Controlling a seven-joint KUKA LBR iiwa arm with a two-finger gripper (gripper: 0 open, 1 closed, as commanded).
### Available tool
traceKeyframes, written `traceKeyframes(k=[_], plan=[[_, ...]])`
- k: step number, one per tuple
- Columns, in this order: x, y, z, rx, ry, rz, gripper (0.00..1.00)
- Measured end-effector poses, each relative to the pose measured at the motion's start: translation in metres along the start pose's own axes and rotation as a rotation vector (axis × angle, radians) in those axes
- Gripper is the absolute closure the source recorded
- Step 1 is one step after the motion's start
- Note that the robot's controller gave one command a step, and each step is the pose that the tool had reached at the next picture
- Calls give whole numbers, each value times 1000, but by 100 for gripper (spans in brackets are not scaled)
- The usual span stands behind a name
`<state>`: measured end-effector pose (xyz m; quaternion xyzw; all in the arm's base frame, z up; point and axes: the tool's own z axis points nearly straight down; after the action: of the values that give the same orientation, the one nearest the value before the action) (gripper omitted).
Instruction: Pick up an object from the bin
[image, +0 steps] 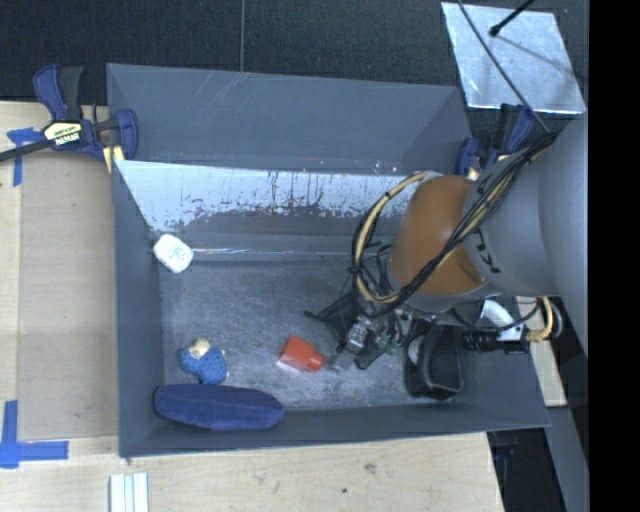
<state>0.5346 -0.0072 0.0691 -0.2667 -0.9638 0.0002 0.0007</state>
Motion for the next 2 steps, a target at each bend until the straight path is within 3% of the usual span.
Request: traceKeyframes(k=[1,2], plan=[[-1,0,0,0,-1,-2,0],[-1,0,-1,-1,-2,-3,100]])
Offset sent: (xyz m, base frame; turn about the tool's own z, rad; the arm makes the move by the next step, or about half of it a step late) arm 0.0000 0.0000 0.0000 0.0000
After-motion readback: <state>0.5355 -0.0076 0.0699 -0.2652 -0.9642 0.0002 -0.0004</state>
